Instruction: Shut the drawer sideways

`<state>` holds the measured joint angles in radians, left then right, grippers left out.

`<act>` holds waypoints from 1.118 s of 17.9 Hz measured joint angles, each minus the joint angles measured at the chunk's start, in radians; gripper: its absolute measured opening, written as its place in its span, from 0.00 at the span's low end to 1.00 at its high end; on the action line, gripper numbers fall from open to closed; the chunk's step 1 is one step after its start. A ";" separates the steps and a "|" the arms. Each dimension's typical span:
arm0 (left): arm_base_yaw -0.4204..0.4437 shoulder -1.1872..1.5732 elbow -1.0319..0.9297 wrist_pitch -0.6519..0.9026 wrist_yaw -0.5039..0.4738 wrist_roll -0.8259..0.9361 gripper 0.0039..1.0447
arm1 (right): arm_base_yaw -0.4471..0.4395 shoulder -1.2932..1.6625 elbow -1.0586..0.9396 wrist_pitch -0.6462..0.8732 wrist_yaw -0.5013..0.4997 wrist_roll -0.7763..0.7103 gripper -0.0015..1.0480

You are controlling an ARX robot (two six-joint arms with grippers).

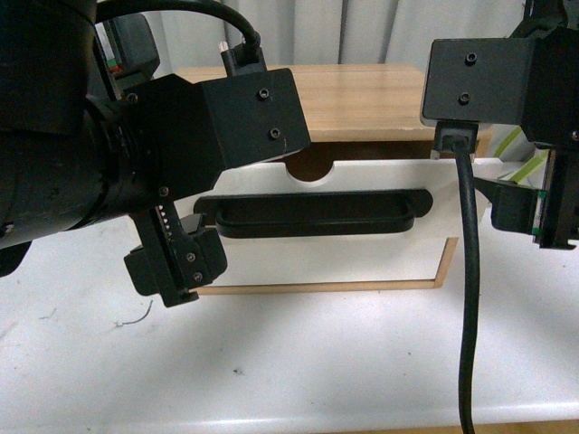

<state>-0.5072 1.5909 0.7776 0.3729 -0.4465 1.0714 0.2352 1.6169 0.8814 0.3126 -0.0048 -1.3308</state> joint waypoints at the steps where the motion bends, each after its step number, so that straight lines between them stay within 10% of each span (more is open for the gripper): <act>1: 0.000 0.015 0.013 0.010 -0.009 -0.003 0.94 | -0.003 0.023 0.025 0.008 0.001 0.003 0.94; 20: -0.009 0.050 0.112 -0.040 -0.045 -0.212 0.94 | -0.040 -0.005 0.013 0.140 -0.024 0.278 0.94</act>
<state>-0.5159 1.6405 0.8898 0.3325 -0.4919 0.8593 0.1951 1.6119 0.8948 0.4526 -0.0284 -1.0531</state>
